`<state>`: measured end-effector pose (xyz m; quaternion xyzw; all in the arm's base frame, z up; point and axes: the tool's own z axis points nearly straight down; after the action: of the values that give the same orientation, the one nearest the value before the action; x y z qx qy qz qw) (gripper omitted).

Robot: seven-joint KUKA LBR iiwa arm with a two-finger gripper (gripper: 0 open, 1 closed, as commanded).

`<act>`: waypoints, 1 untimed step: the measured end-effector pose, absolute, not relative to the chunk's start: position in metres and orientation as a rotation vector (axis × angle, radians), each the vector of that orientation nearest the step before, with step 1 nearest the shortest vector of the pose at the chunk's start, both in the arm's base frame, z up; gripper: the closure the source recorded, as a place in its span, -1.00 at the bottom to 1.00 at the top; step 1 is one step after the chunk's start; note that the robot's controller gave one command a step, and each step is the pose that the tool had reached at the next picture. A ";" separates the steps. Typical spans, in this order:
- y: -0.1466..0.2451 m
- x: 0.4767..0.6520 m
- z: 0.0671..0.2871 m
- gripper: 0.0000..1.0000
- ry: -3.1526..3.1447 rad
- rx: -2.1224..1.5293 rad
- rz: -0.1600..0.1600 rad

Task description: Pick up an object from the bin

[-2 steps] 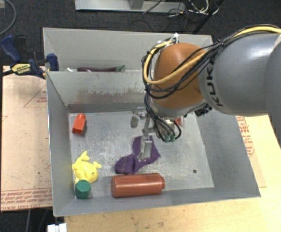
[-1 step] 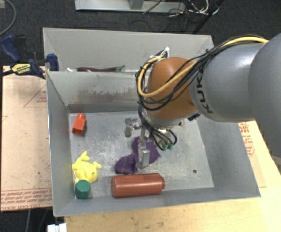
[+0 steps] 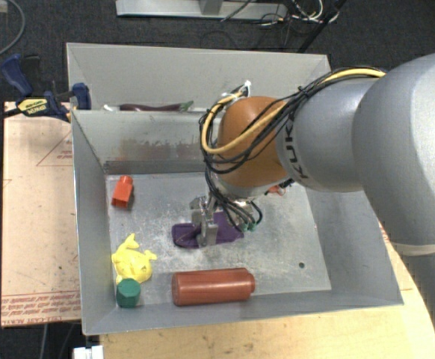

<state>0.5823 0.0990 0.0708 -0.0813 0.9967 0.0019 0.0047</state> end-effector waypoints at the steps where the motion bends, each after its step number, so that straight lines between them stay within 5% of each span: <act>1: 0.099 0.582 0.071 1.00 3.122 -0.254 0.006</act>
Offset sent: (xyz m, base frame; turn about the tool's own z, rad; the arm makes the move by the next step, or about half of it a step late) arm -0.0026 0.0054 0.1509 0.0666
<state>0.5823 0.0989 0.0708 -0.0811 0.9967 0.0020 0.0048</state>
